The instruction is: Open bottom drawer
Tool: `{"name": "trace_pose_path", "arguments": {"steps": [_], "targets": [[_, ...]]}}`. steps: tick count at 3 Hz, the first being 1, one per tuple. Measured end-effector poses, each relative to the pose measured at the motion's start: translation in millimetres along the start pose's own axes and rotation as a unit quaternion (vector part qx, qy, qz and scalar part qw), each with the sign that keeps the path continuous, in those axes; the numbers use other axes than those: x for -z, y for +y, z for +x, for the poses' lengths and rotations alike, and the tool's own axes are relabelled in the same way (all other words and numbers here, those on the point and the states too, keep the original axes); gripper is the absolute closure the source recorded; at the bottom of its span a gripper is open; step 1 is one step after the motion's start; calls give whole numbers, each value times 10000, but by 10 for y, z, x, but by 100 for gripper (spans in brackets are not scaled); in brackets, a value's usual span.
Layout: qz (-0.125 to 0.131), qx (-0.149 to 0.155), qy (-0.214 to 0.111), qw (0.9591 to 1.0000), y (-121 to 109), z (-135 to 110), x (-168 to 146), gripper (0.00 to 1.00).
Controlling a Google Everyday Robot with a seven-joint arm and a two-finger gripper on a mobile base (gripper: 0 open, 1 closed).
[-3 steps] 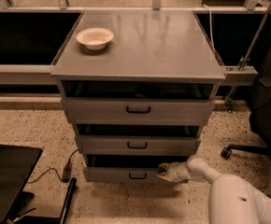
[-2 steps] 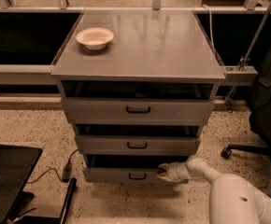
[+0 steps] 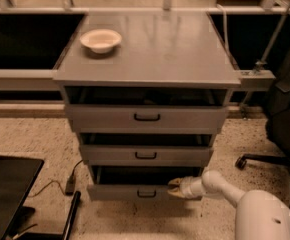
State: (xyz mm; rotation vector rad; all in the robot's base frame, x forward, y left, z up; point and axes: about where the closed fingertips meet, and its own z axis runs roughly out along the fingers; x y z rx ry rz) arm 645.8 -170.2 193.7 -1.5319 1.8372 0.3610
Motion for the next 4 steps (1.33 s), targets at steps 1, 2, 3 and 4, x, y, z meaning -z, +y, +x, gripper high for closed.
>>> {"name": "trace_pose_path", "arguments": {"steps": [1, 2, 3, 4], "targets": [[-5, -6, -7, 10000, 28, 2, 17, 100], [-51, -59, -68, 9999, 249, 66, 69, 100], [-51, -60, -68, 9999, 249, 38, 96, 100], [-88, -111, -119, 9998, 415, 76, 133, 100]]}}
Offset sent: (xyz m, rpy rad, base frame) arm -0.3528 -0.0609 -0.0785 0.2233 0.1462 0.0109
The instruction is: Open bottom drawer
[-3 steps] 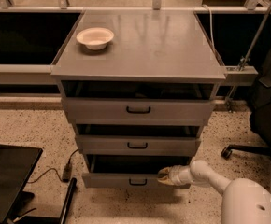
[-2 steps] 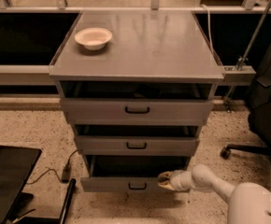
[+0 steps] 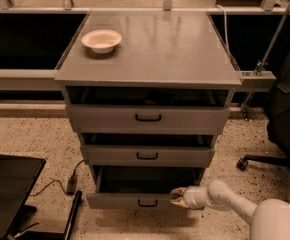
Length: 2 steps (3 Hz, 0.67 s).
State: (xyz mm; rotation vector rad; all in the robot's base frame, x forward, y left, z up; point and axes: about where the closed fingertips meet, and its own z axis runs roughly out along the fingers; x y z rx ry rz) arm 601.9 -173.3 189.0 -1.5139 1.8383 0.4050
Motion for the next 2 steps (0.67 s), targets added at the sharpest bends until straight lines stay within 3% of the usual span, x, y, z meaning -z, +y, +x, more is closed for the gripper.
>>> {"name": "trace_pose_path", "arguments": {"steps": [1, 2], "targets": [[0, 0, 0, 10000, 0, -22, 23, 100], [-140, -29, -130, 9998, 230, -47, -12, 100]]}}
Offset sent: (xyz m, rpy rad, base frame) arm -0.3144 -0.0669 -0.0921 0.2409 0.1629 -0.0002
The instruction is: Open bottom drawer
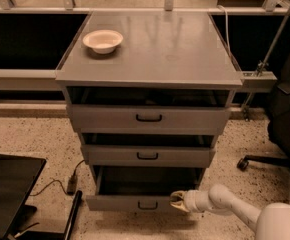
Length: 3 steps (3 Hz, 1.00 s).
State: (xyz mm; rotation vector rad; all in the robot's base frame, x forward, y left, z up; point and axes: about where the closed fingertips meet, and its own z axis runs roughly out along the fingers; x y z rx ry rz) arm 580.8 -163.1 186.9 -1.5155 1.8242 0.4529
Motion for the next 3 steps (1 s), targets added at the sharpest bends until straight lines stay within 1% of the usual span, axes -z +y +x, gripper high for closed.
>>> {"name": "trace_pose_path", "arguments": {"steps": [1, 2, 3], "targets": [[-3, 1, -2, 10000, -4, -37, 35, 100], [-170, -35, -154, 9997, 227, -62, -1, 100], [-170, -35, -154, 9997, 224, -70, 31, 100]]}}
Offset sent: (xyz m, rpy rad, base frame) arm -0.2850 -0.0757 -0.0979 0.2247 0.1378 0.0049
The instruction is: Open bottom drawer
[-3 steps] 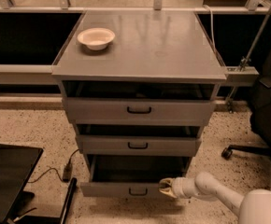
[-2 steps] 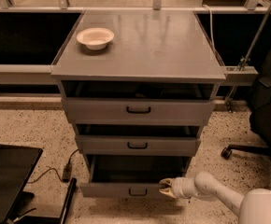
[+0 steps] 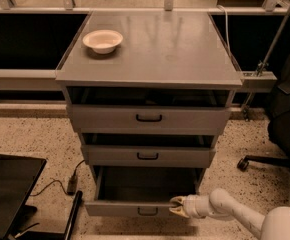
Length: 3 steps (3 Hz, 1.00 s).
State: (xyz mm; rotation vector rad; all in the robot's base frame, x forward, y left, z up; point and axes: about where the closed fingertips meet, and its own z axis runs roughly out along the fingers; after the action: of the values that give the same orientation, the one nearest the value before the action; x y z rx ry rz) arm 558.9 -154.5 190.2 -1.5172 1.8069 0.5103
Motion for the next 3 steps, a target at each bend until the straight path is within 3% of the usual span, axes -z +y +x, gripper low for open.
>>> {"name": "trace_pose_path", "arguments": {"steps": [3], "targets": [[17, -35, -24, 10000, 192, 60, 95, 100]]}}
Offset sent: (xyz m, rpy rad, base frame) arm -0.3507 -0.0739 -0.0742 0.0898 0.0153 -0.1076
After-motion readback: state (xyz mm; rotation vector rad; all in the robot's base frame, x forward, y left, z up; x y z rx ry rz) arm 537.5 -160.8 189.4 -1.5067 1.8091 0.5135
